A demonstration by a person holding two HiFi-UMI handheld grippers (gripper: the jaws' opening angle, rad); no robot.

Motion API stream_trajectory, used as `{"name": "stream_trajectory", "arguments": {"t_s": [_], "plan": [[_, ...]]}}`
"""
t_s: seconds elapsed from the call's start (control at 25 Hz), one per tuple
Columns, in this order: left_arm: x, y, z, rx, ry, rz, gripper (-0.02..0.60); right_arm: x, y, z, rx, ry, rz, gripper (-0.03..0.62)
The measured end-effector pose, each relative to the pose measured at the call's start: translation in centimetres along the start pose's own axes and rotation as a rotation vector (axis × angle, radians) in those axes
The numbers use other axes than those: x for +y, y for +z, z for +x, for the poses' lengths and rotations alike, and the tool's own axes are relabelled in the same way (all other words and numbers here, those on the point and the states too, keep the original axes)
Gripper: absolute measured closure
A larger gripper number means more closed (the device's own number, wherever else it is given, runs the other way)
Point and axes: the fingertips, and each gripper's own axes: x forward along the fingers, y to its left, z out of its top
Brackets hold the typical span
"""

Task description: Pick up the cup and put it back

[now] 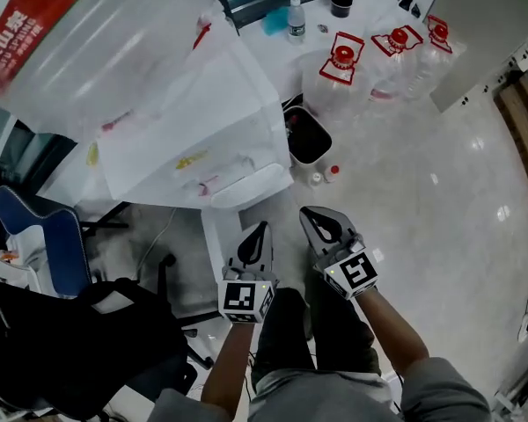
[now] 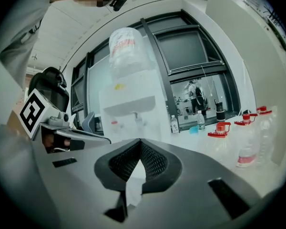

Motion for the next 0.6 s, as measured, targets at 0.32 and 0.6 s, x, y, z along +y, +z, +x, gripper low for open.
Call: {"name": "stream_trajectory", "arguments": {"t_s": [0.32,0.6], "plan": [[3.6,-10.2,6.3,-0.031,-0.003,0.028,0.572,-3.7,-10.4,4.3,-0.027,0.023,-0.049,0.585],[6.3,-17.6,10.3,-0.044,0.014,0.053,0.572,-6.4,-17.7,7.8,-0.078,0.052,-0.065,0.583]]}}
